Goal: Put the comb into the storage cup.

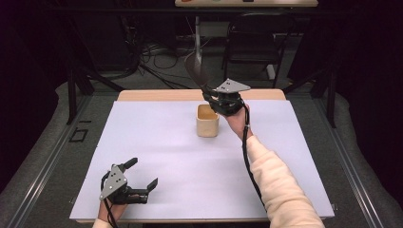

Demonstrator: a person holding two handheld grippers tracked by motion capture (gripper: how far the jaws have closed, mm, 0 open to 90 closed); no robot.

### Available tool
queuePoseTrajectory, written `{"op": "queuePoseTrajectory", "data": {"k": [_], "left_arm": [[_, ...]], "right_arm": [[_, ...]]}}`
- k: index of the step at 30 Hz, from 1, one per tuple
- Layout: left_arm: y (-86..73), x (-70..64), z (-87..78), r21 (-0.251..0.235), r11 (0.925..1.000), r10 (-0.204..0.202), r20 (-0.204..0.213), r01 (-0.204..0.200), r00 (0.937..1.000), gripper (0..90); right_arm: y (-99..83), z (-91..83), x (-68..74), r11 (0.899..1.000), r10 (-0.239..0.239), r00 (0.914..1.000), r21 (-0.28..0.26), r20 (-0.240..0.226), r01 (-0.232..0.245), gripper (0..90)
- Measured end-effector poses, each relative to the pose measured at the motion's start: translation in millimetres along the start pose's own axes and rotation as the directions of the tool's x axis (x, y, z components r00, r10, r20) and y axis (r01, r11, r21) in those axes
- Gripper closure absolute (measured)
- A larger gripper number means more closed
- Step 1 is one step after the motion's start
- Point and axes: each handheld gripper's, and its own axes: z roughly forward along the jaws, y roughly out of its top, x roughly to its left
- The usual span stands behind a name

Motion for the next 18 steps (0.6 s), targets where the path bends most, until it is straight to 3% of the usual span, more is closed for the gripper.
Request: {"op": "queuePoseTrajectory", "data": {"k": [18], "left_arm": [[0.0, 0.1, -0.4, 0.0, 1.0, 0.0, -0.001, 0.0, 1.0, 0.3]], "right_arm": [[0.9, 10.9, 4.4, 1.0, -0.009, 1.0, -0.008, 0.001, 0.009, 72.4]]}}
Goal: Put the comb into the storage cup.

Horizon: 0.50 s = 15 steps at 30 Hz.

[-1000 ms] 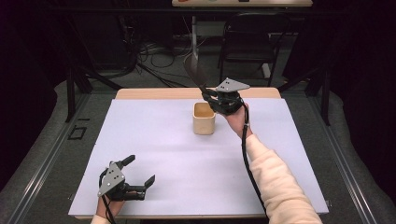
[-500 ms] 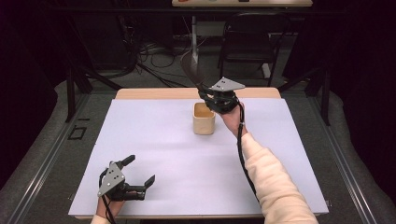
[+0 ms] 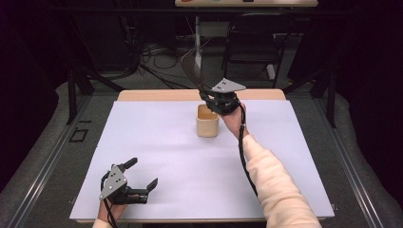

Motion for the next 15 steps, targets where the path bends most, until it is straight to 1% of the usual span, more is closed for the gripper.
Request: {"op": "queuePoseTrajectory", "data": {"k": [15], "left_arm": [[-0.1, -0.1, 0.1, 0.002, 1.0, -0.002, 0.0, 0.002, 1.0, 0.4]], "right_arm": [[-4.9, 8.0, 0.7, 1.0, 0.008, 0.9999, 0.011, -0.007, -0.008, 72.4]]}}
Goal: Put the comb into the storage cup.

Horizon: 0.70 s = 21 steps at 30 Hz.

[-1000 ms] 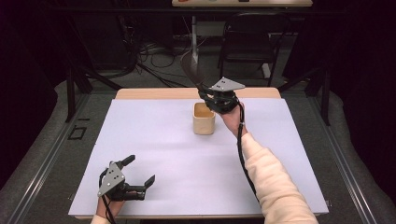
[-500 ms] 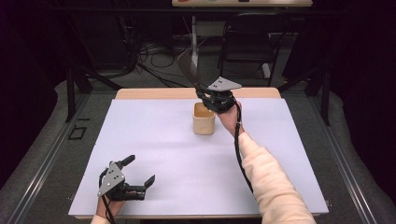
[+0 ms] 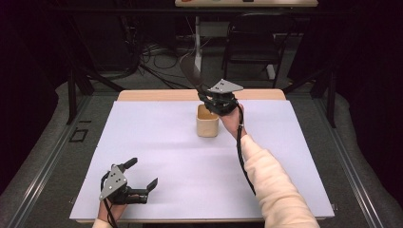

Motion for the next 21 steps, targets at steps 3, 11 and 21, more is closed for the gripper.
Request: {"op": "queuePoseTrajectory", "data": {"k": [3, 11, 21], "left_arm": [[0.1, 0.0, -0.1, -0.002, 1.0, 0.002, 0.002, -0.002, 1.0, 0.4], [0.1, 0.2, -0.2, 0.0, 1.0, 0.002, 0.001, -0.002, 1.0, 0.4], [0.1, 0.2, -0.2, -0.001, 1.0, 0.002, 0.002, -0.002, 1.0, 0.5]], "right_arm": [[-0.9, 1.3, -0.1, 1.0, 0.0, 1.0, 0.001, 0.002, 0.0, 72.3], [-4.7, 4.8, -1.3, 1.0, 0.01, 0.9999, 0.009, 0.009, -0.011, 72.4], [-9.8, 8.0, -1.4, 1.0, 0.019, 0.9998, 0.017, 0.011, -0.019, 72.3]]}}
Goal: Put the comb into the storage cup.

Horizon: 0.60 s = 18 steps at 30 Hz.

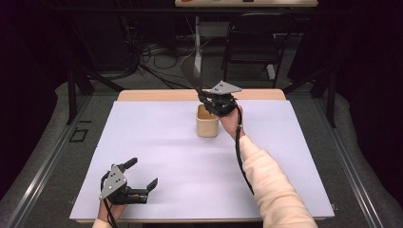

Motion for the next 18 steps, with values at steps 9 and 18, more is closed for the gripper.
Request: {"op": "queuePoseTrajectory", "data": {"k": [9, 18], "left_arm": [[0.0, 0.1, -0.1, -0.001, 1.0, -0.001, -0.001, 0.001, 1.0, 0.5], [0.0, 0.0, 0.0, -0.001, 1.0, -0.001, -0.001, 0.001, 1.0, 0.5]], "right_arm": [[-2.7, 1.4, -0.3, 1.0, 0.009, 1.0, 0.001, -0.001, -0.009, 72.3], [-6.4, 2.6, -1.7, 1.0, 0.014, 0.9999, 0.013, -0.003, -0.014, 72.3]]}}
